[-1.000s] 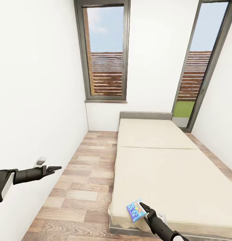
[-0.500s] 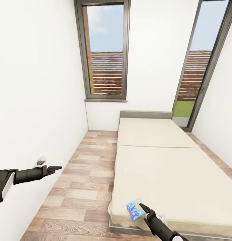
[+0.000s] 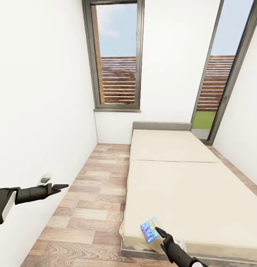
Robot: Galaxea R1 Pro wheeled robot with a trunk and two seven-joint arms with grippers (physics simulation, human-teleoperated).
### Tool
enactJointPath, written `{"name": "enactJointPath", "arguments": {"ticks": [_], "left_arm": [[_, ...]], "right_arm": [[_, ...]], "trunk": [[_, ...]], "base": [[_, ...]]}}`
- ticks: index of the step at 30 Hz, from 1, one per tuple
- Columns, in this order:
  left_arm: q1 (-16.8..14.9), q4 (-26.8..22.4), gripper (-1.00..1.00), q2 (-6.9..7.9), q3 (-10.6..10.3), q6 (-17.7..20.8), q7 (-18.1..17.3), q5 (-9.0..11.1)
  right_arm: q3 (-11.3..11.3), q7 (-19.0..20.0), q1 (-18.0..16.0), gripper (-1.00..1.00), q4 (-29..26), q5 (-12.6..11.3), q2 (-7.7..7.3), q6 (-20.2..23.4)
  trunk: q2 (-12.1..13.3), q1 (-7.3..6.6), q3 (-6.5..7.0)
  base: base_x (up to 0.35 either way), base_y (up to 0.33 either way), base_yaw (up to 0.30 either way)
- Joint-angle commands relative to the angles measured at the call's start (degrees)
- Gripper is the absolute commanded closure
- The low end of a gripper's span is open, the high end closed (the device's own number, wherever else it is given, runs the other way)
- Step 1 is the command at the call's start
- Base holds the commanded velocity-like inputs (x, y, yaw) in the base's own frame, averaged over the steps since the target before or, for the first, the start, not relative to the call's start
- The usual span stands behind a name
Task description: Put all the toys in the child's room - the three board games (two on the bed and one on the table), the two jigsaw puzzles on the table, and the tennis ball on the table - inside the toy box on the table in the child's room.
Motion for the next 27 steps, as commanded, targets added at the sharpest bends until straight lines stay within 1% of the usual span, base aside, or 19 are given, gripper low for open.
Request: {"name": "enactJointPath", "arguments": {"ticks": [1, 27], "left_arm": [[-0.04, 0.01, -1.00, 0.01, 0.03, 0.51, -0.06, 0.22], [-0.04, 0.01, -1.00, -0.05, 0.12, 0.51, 0.00, 0.19]], "right_arm": [[-0.21, -0.04, -0.03, -1.00, 0.01, -0.38, 0.01, 0.51], [-0.21, -0.69, -0.03, -1.00, 0.01, -0.39, -0.04, 0.40]], "trunk": [[-0.45, 0.23, -0.25], [-10.88, 5.94, -4.91]], "base": [[0.000, 0.000, 0.000], [0.000, 0.000, 0.000]]}}
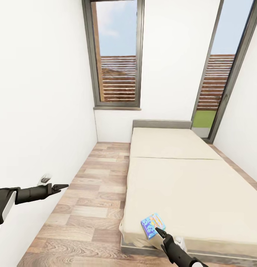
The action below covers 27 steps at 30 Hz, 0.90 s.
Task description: Put all the toys in the child's room - the three board games (two on the bed and one on the table), the two jigsaw puzzles on the table, and the tennis ball on the table - inside the toy box on the table in the child's room.
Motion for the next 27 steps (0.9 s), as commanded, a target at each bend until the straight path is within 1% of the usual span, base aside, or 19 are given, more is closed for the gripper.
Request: {"name": "enactJointPath", "arguments": {"ticks": [1, 16, 27], "left_arm": [[-0.04, 0.01, -1.00, 0.03, 0.00, 0.52, -0.05, 0.23], [-0.04, 0.01, -1.00, 0.01, 0.02, 0.52, -0.06, 0.23], [-0.04, 0.01, -1.00, -0.02, 0.07, 0.52, -0.05, 0.23]], "right_arm": [[-0.22, 0.06, -0.05, -1.00, -0.02, -0.38, 0.02, 0.49], [-0.22, -0.29, -0.70, -1.00, -0.03, -0.42, 0.11, 0.83], [-0.39, -2.86, -1.22, -1.00, -0.05, -0.54, -0.10, 1.10]], "trunk": [[-0.45, 0.22, -0.24], [-6.46, 3.52, -2.94], [-10.87, 5.93, -4.91]], "base": [[0.000, 0.000, 0.000], [0.000, 0.000, 0.000], [0.000, 0.000, 0.000]]}}
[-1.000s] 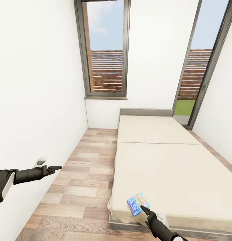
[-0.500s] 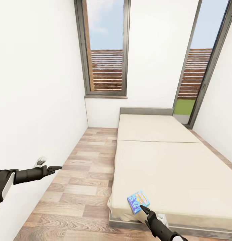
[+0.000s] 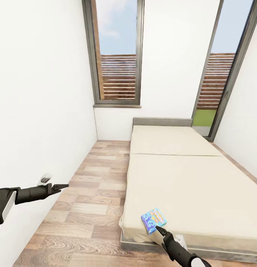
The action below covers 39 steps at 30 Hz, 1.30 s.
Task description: Put all the toys in the child's room - the three board games (two on the bed and one on the table), the two jigsaw puzzles on the table, and the tennis ball on the table - inside the toy box on the table in the child's room.
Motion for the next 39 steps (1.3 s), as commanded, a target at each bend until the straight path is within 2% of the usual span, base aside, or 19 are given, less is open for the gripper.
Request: {"name": "enactJointPath", "arguments": {"ticks": [1, 5, 11, 17, 39], "left_arm": [[-0.04, 0.01, -1.00, 0.02, 0.02, 0.51, -0.05, 0.23], [-0.04, 0.01, -1.00, 0.07, -0.06, 0.51, -0.05, 0.23], [-0.04, 0.01, -1.00, 0.05, -0.02, 0.47, -0.05, 0.23], [-0.04, 0.01, -1.00, 0.08, -0.06, 0.50, -0.05, 0.23], [-0.04, 0.01, -1.00, 0.02, 0.05, 0.28, -0.04, 0.23]], "right_arm": [[-0.30, -0.01, -0.04, -1.00, -0.01, -0.38, 0.03, 0.51], [-0.71, -0.34, -0.59, -1.00, -0.21, -0.41, 0.27, 0.54], [-0.90, -1.35, -4.15, -1.00, -0.08, -0.41, 0.79, 0.83], [-0.97, -1.60, -5.51, -1.00, -0.03, -0.46, 0.51, 2.75], [-1.11, -1.84, -6.40, -1.00, -0.11, -0.39, 0.00, 4.20]], "trunk": [[-0.44, 0.22, -0.24], [-2.05, 1.10, -0.96], [-4.45, 2.42, -2.04], [-6.86, 3.73, -3.11], [-15.68, 8.57, -7.06]], "base": [[0.000, 0.000, 0.000], [0.000, 0.000, 0.000], [0.000, 0.000, 0.000], [0.000, 0.000, 0.000], [0.000, 0.000, 0.000]]}}
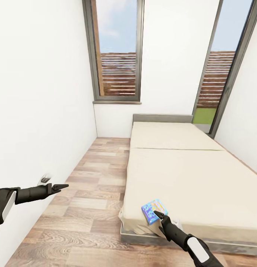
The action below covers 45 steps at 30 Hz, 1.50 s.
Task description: Put all the toys in the child's room - the three board games (two on the bed and one on the table), the two jigsaw puzzles on the table, and the tennis ball on the table - inside the toy box on the table in the child's room.
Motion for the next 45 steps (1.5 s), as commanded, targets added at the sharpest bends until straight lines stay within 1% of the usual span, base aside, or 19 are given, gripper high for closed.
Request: {"name": "enactJointPath", "arguments": {"ticks": [1, 10, 21, 45], "left_arm": [[-0.04, 0.01, -1.00, 0.00, 0.04, 0.51, -0.04, 0.23], [-0.04, 0.01, -1.00, -0.01, 0.05, 0.42, 0.00, 0.23], [-0.04, 0.01, -1.00, -0.01, 0.05, 0.48, -0.06, 0.23], [-0.04, 0.01, -1.00, 0.03, -0.04, 0.57, -0.06, 0.23]], "right_arm": [[-0.27, 0.03, -0.04, -1.00, 0.03, -0.27, 0.01, 0.50], [-1.08, 0.37, -0.01, -1.00, 0.01, -0.29, 0.05, 0.53], [-2.08, 0.45, 0.12, -1.00, 0.00, -0.33, 0.21, 0.53], [-2.14, 0.54, 0.14, -1.00, -0.09, -0.30, 0.55, 0.62]], "trunk": [[-0.44, 0.22, -0.24], [-4.05, 2.19, -1.86], [-4.05, 2.19, -1.86], [-4.05, 2.19, -1.86]], "base": [[0.000, 0.000, 0.000], [0.000, 0.000, 0.000], [0.000, 0.000, 0.000], [0.000, 0.000, 0.000]]}}
